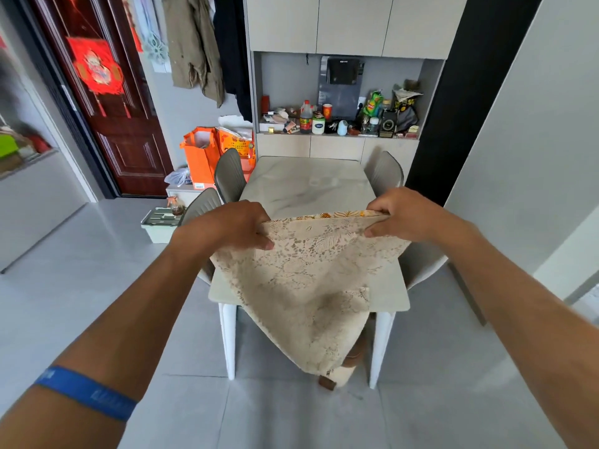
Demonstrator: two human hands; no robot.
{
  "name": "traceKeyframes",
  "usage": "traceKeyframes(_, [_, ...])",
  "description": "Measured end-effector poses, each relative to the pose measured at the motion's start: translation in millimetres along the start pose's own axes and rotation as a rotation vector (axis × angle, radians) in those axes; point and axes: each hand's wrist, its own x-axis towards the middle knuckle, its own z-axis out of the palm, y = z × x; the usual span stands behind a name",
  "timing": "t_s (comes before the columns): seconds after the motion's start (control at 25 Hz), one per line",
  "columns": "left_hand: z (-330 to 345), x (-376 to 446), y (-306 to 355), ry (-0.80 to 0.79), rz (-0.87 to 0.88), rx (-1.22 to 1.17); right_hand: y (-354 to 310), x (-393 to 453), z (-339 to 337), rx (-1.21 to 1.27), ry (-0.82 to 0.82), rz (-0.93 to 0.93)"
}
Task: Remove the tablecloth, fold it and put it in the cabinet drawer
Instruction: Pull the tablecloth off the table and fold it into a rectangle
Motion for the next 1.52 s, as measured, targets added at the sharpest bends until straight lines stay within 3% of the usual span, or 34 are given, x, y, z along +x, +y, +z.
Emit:
traceKeyframes(0.16, [-3,-14,22,0.011,-0.018,-0.008,7,-27,-6,0.076,0.027,0.034])
traceKeyframes(0.32, [1,-18,25,-0.041,-0.095,0.177,13,-40,-3,0.008,0.085,0.021])
traceKeyframes(0.44, [7,-20,26,0.013,-0.103,0.156,20,-47,-2,0.029,0.087,0.028])
traceKeyframes(0.6, [-1,-18,32,-0.014,-0.047,0.109,36,-47,-21,0.111,-0.062,0.040])
traceKeyframes(0.76, [-23,7,20,-0.221,-0.039,0.098,52,-25,-36,0.287,-0.206,0.066])
traceKeyframes(0.88, [-24,49,6,-0.307,-0.104,0.152,64,13,-30,0.262,-0.315,0.145])
traceKeyframes(0.96, [-19,87,-5,-0.291,-0.142,0.193,71,50,-23,0.180,-0.277,0.220])
traceKeyframes(1.04, [-33,125,-12,-0.157,-0.158,0.228,66,93,-28,0.045,-0.093,0.263])
traceKeyframes(1.08, [-51,144,-11,0.027,-0.165,0.225,61,113,-39,-0.041,0.092,0.275])
traceKeyframes(1.16, [-104,175,-3,0.537,-0.163,0.174,47,146,-79,-0.166,0.623,0.264])
traceKeyframes(1.24, [-153,179,12,1.019,-0.105,0.176,33,157,-121,-0.154,1.128,0.207])
traceKeyframes(1.28, [-165,173,17,1.167,-0.076,0.182,29,157,-133,-0.125,1.282,0.169])
traceKeyframes(1.32, [-167,163,19,1.230,-0.041,0.197,30,153,-135,-0.104,1.367,0.134])
traceKeyframes(1.4, [-143,145,15,1.201,0.043,0.234,36,138,-111,-0.089,1.397,0.103])
traceKeyframes(1.52, [-63,137,-5,1.015,0.025,0.217,62,119,-37,-0.025,1.220,0.074])
